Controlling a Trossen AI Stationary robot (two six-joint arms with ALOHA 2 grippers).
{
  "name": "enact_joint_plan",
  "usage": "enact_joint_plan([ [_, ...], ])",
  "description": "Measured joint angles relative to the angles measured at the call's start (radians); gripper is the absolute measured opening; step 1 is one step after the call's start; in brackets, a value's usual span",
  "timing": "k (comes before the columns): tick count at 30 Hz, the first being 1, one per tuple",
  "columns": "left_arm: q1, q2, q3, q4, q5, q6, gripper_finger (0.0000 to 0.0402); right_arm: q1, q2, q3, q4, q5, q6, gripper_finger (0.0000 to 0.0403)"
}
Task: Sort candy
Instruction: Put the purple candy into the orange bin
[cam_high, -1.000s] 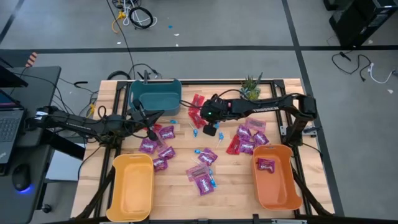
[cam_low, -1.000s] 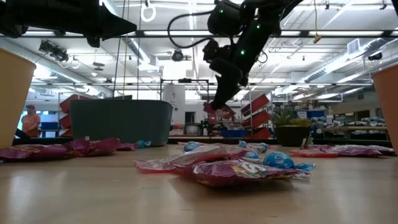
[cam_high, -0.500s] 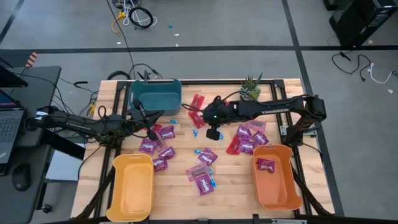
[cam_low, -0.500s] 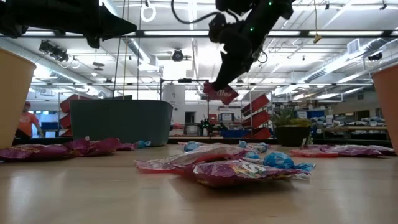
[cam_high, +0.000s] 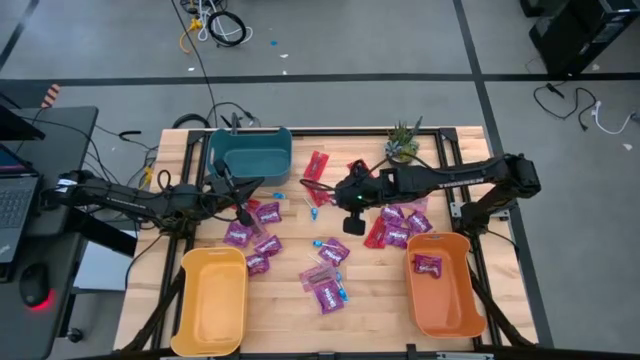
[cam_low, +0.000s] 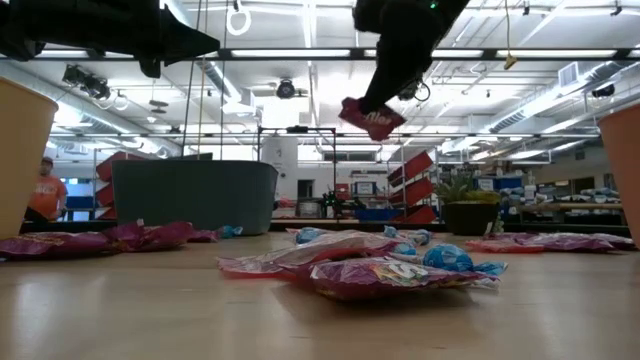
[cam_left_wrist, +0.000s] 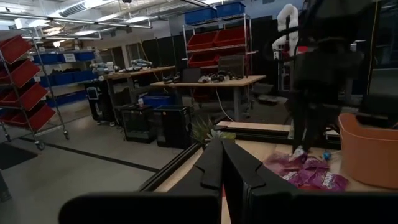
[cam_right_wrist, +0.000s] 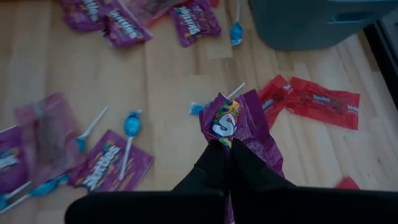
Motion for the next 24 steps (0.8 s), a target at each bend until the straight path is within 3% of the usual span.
enact_joint_plan([
  [24, 0.000, 0.000, 0.000, 0.000, 0.000, -0.001, 0.0006, 0.225, -0.170, 0.000, -0.121, -0.054, 0.144, 0.0000],
])
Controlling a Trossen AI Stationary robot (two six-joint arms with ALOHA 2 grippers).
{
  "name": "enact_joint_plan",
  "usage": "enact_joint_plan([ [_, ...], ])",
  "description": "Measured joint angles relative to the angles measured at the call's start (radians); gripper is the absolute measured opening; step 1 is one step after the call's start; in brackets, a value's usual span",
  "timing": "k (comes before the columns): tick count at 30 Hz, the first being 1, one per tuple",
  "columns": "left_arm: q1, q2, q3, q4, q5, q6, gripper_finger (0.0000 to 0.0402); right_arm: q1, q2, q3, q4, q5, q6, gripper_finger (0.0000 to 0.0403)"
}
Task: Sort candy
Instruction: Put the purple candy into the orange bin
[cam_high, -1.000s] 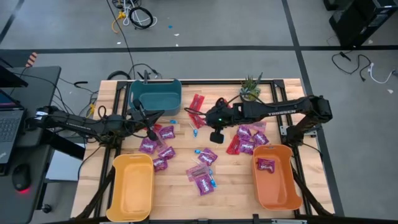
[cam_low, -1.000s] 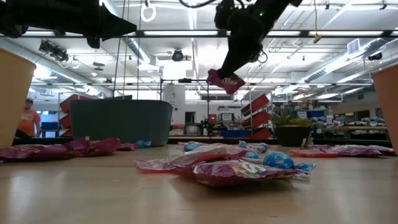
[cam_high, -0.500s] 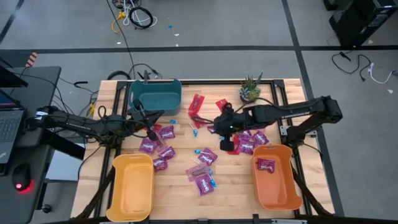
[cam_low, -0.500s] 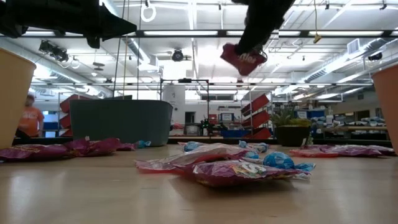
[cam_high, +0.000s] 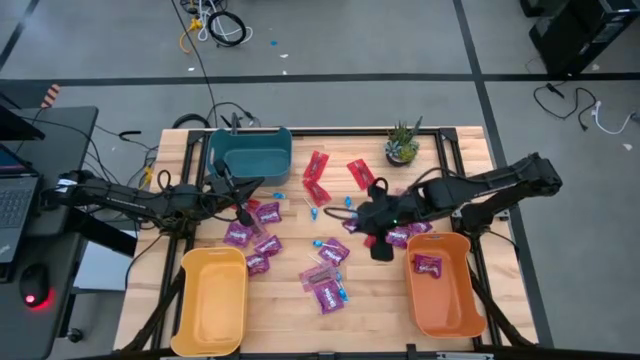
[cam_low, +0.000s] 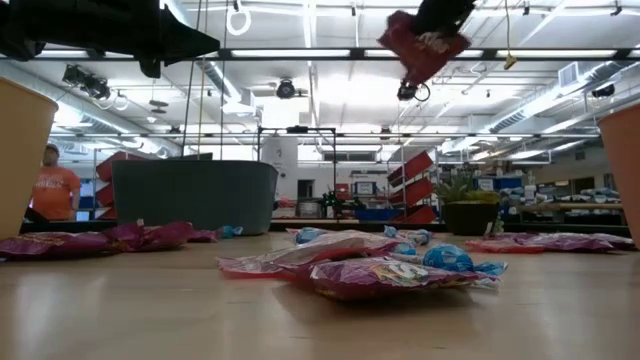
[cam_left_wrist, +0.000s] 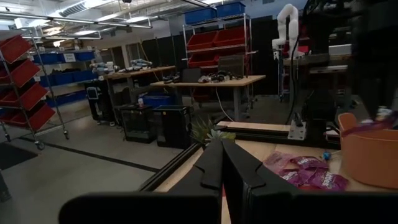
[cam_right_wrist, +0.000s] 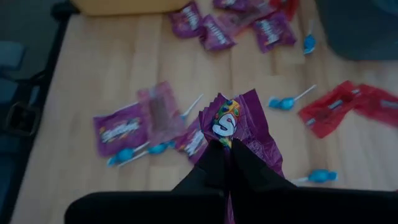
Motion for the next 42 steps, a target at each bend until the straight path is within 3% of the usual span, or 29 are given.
enact_joint_plan([
  [11, 0.000, 0.000, 0.000, 0.009, 0.000, 0.000, 0.0006, 0.141, -0.037, 0.000, -0.125, -0.012, 0.175, 0.0000],
  [21, 0.002, 0.000, 0.000, 0.010, 0.000, 0.005, 0.0006, 0.219, -0.156, 0.000, -0.222, 0.013, 0.285, 0.0000],
  [30, 0.002, 0.000, 0.000, 0.018, 0.000, -0.022, 0.0006, 0.326, -0.270, 0.000, -0.300, 0.122, 0.382, 0.0000],
  [36, 0.002, 0.000, 0.000, 0.036, 0.000, -0.025, 0.0006, 0.398, -0.311, 0.000, -0.406, 0.225, 0.531, 0.0000],
  [42, 0.002, 0.000, 0.000, 0.038, 0.000, -0.024, 0.0006, 0.470, -0.310, 0.000, -0.475, 0.246, 0.639, 0.0000],
])
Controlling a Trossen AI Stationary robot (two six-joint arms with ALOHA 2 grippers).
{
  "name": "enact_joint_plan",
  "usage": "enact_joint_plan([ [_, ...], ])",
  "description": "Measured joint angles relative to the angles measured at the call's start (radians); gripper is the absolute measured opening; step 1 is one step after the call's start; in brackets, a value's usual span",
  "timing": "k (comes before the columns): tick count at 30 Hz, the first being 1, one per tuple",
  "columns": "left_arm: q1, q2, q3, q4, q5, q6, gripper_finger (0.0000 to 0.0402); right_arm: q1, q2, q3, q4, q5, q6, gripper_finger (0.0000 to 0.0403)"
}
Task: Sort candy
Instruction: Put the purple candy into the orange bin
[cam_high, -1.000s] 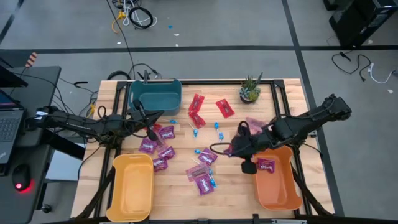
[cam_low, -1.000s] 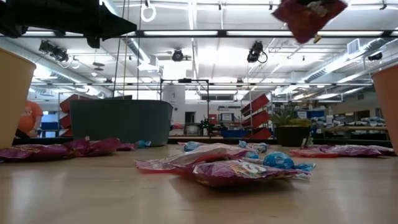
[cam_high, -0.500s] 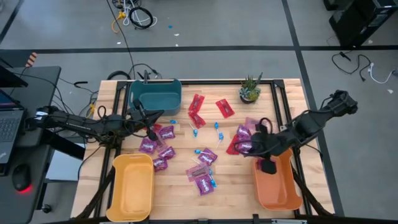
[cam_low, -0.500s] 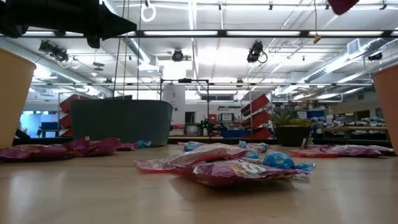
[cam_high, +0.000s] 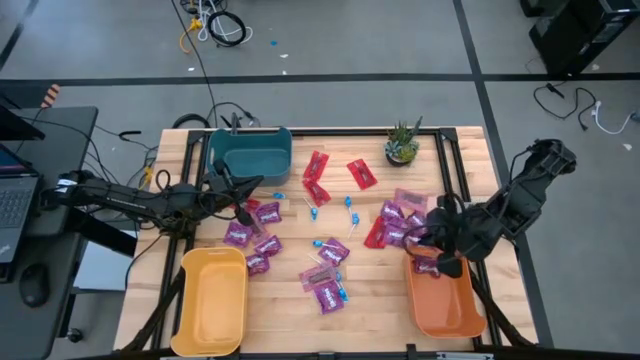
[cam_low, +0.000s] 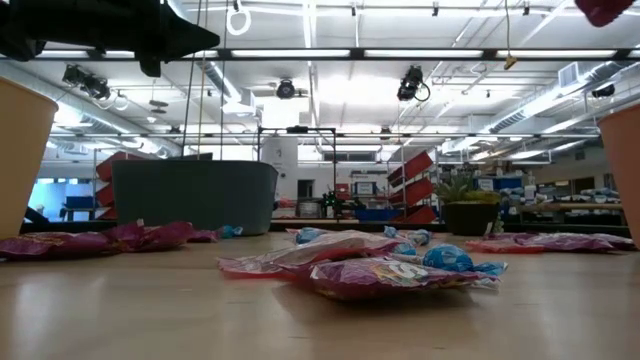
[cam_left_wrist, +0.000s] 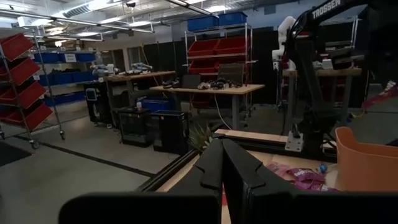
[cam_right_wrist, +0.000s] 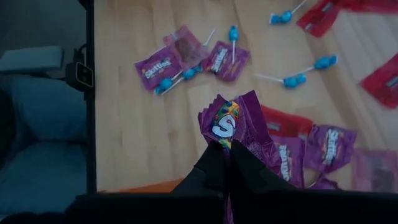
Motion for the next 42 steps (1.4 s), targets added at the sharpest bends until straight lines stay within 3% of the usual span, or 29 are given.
enact_joint_plan([
  [29, 0.000, 0.000, 0.000, 0.010, -0.026, -0.002, 0.0006, 0.285, 0.017, -0.004, -0.190, 0.070, 0.611, 0.0000],
  [42, 0.000, 0.000, 0.000, 0.063, -0.026, -0.059, 0.0006, 0.377, 0.020, -0.211, -0.040, -0.004, 0.803, 0.0000],
])
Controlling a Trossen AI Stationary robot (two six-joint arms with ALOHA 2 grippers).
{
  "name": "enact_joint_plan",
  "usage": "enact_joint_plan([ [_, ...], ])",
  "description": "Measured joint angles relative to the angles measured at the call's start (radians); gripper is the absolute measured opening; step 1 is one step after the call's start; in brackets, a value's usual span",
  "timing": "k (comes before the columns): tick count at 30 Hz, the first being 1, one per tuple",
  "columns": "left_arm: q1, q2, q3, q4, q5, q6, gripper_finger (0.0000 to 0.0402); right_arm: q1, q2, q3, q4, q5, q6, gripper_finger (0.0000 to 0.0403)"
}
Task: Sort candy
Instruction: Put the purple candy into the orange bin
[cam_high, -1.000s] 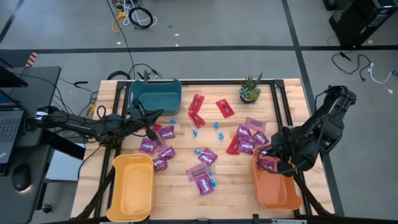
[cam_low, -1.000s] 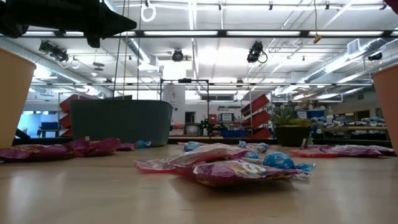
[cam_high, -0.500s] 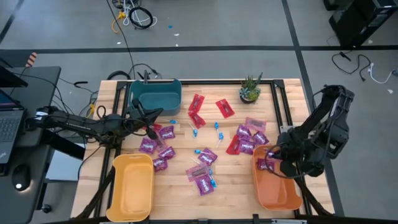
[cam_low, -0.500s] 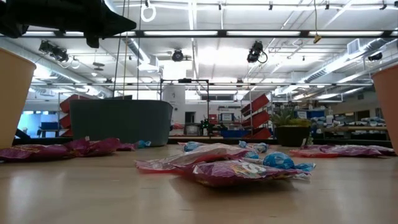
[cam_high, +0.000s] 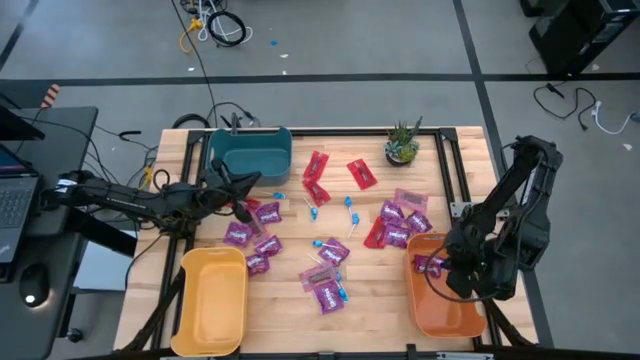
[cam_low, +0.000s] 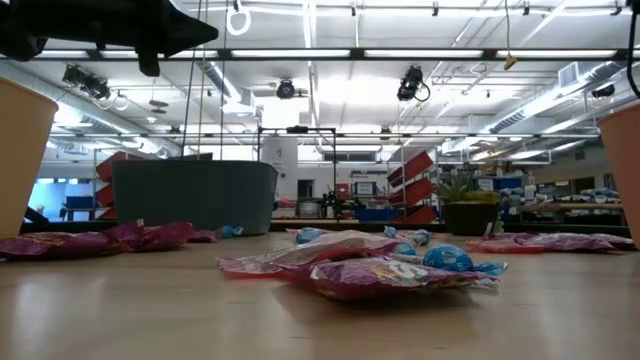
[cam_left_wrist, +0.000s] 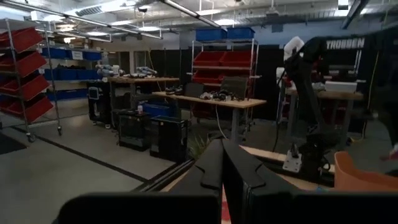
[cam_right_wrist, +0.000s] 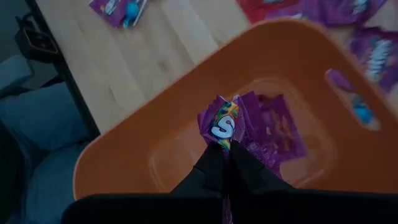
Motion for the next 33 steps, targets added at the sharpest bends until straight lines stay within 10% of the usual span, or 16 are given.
enact_joint_plan([
  [33, 0.000, 0.000, 0.000, 0.012, -0.001, 0.013, 0.0006, 0.019, 0.000, -0.381, 0.195, -0.083, 0.170, 0.0000],
])
